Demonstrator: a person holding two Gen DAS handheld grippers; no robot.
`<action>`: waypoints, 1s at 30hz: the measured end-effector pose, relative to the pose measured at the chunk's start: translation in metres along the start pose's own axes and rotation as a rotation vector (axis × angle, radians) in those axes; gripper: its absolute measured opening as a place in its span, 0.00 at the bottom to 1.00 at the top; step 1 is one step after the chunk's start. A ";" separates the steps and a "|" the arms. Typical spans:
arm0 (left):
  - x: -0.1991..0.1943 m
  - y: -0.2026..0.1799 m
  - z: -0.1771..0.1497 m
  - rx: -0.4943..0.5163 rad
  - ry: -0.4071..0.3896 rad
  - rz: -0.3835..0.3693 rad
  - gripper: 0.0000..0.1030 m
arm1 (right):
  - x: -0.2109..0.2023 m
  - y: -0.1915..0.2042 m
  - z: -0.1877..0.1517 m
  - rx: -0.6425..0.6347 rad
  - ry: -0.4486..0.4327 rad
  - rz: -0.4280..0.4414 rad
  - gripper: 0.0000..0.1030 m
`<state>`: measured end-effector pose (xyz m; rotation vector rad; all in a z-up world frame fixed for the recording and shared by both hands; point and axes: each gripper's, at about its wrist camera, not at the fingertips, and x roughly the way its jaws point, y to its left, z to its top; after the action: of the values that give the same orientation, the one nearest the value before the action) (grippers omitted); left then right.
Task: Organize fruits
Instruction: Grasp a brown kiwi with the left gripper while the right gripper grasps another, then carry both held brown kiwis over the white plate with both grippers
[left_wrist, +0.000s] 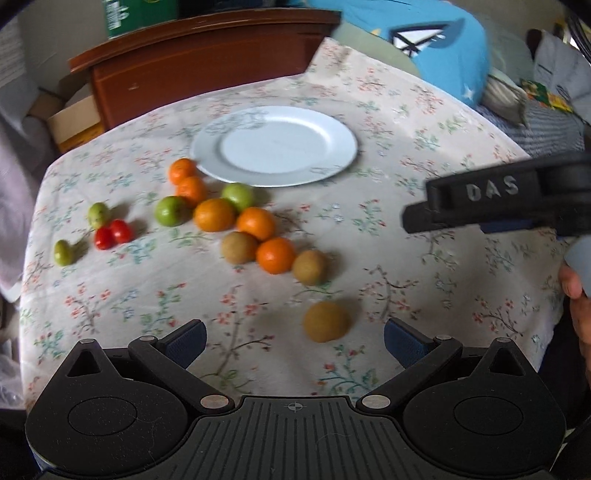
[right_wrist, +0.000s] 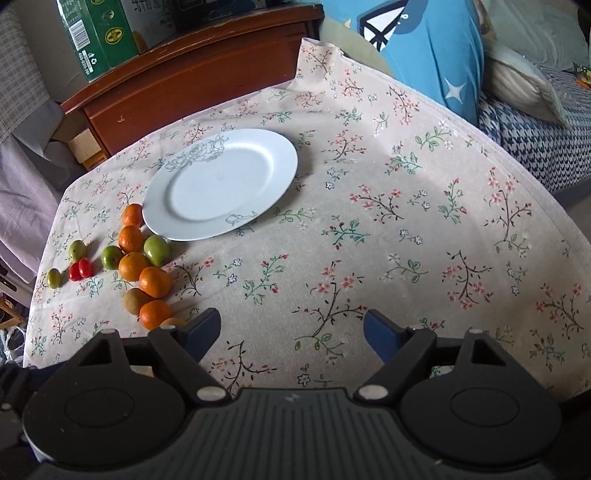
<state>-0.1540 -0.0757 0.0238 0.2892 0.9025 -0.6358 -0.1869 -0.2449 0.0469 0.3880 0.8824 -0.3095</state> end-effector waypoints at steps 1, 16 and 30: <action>0.002 -0.002 0.000 0.008 -0.003 -0.013 0.99 | 0.000 0.000 0.000 -0.001 -0.001 0.002 0.80; 0.012 0.003 -0.007 0.002 -0.028 -0.070 0.35 | 0.008 0.004 -0.003 -0.001 0.012 0.089 0.60; -0.001 0.049 -0.005 -0.182 -0.078 0.031 0.26 | 0.024 0.038 -0.009 -0.108 0.038 0.255 0.49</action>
<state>-0.1277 -0.0343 0.0204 0.1142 0.8727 -0.5286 -0.1633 -0.2092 0.0304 0.4025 0.8714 -0.0197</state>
